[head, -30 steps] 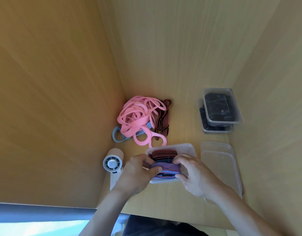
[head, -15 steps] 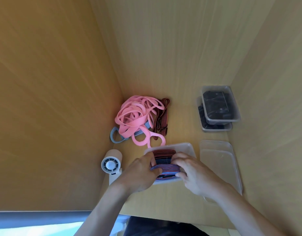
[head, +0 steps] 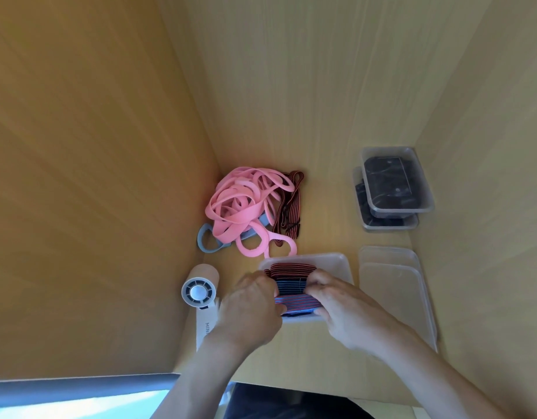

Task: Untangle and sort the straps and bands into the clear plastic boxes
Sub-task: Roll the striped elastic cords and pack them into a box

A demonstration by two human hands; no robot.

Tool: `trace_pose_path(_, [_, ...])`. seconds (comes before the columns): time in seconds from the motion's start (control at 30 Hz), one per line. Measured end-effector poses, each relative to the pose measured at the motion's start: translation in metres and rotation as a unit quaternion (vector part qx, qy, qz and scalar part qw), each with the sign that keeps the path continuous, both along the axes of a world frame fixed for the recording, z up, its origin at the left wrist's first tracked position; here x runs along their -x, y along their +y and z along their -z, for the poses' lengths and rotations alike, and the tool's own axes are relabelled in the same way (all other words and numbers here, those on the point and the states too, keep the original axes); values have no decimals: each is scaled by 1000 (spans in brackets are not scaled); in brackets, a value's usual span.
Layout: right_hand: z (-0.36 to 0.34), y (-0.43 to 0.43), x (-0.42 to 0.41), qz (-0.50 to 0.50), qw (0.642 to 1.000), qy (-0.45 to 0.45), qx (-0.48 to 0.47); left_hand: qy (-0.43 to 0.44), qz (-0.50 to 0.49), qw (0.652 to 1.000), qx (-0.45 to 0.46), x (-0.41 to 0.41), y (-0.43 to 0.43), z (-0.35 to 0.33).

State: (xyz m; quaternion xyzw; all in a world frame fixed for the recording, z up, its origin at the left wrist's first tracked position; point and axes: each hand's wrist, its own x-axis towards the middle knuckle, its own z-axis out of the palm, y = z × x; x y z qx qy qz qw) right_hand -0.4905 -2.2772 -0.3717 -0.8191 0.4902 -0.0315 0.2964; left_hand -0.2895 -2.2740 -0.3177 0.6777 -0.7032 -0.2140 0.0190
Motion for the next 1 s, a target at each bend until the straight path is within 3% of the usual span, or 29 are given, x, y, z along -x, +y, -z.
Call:
trace_pose_path(0.17, [-16, -1, 1, -15, 999, -43, 12, -6, 40, 999, -6, -10, -7, 2])
trace_pose_path(0.37, [-13, -10, -5, 80, 992, -96, -27, 2, 64, 997, -38, -15, -17, 1])
trace_pose_path(0.57, [-12, -5, -9, 125, 986, -105, -23, 92, 88, 988, -89, -29, -27, -1])
trace_pose_path(0.77, [-15, 4, -6, 97, 991, -80, 49, 75, 174, 982, 24, -29, -30, 11])
trace_pose_path(1.0, [-9, 6, -20, 64, 995, -50, 59, 93, 199, 973, 63, -30, -36, 37])
